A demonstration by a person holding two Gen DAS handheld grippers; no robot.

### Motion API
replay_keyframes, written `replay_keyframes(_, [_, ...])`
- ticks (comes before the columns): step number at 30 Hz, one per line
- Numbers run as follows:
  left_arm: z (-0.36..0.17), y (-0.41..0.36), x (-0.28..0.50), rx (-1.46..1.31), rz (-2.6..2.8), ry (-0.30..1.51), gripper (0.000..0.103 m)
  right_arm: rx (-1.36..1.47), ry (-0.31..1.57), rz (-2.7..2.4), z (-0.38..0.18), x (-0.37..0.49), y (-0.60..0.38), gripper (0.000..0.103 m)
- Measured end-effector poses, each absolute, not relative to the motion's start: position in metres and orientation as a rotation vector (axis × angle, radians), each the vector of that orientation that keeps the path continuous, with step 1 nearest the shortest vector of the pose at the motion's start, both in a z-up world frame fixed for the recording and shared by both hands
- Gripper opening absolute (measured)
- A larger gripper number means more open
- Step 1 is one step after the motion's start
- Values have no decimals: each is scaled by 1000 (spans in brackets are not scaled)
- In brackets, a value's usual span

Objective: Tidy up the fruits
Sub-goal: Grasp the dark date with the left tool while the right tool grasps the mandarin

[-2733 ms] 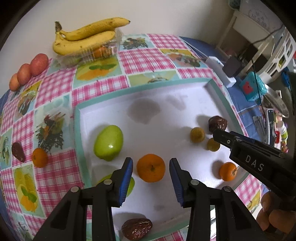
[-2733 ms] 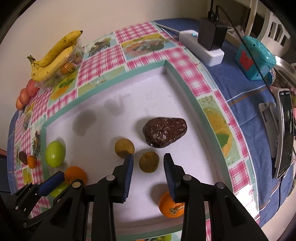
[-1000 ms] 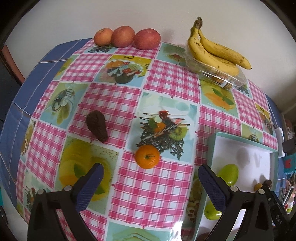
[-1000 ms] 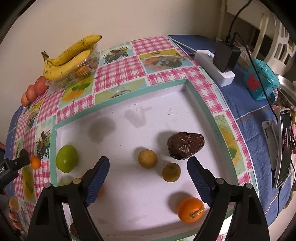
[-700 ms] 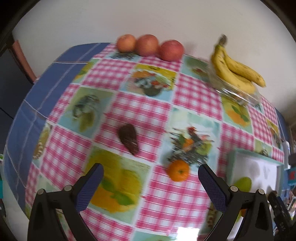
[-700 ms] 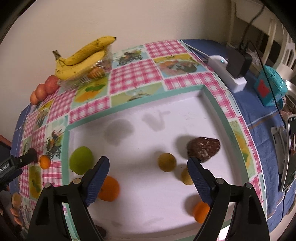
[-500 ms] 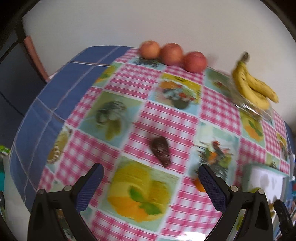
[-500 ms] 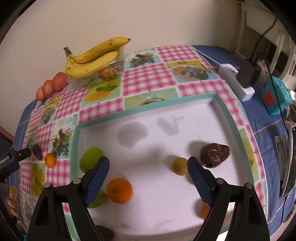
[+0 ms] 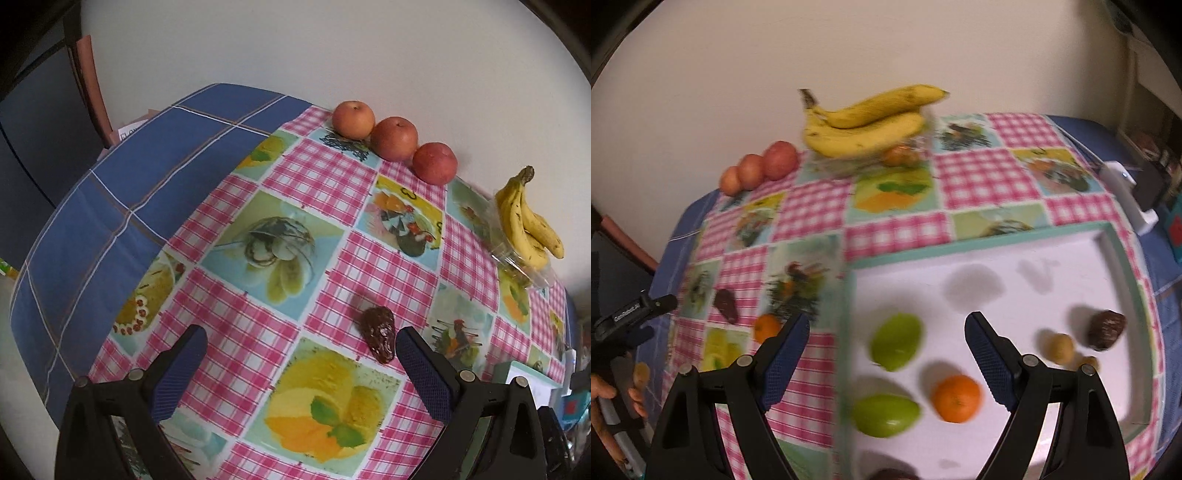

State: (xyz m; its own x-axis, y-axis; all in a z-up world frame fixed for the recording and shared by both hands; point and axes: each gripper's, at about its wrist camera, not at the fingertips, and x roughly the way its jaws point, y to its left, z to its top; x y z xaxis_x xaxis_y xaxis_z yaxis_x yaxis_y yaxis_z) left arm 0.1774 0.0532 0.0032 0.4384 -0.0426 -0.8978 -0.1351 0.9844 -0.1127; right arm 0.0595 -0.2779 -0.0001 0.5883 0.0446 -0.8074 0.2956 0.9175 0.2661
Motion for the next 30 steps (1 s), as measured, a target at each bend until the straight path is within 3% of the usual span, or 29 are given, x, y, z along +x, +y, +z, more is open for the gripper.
replay_keyframes(15, [-8, 43, 189, -240, -35, 1134, 98, 330, 926, -7, 7, 100, -200, 86])
replay_keyframes(17, [-14, 38, 192, -251, -46, 1150, 94, 319, 935, 1, 5, 105, -193, 83])
replay_keyframes(19, [-19, 33, 195, -264, -60, 1162, 92, 310, 944, 7, 2, 108, -188, 71])
replay_keyframes(23, [-32, 22, 201, -263, -81, 1184, 90, 287, 973, 30, -8, 118, -176, 65])
replay_keyframes(25, [-40, 17, 204, -253, -85, 1198, 85, 277, 991, 43, -14, 121, -171, 56])
replay_keyframes(30, [-55, 13, 210, -261, -96, 1221, 83, 265, 1040, 55, -35, 131, -164, 49])
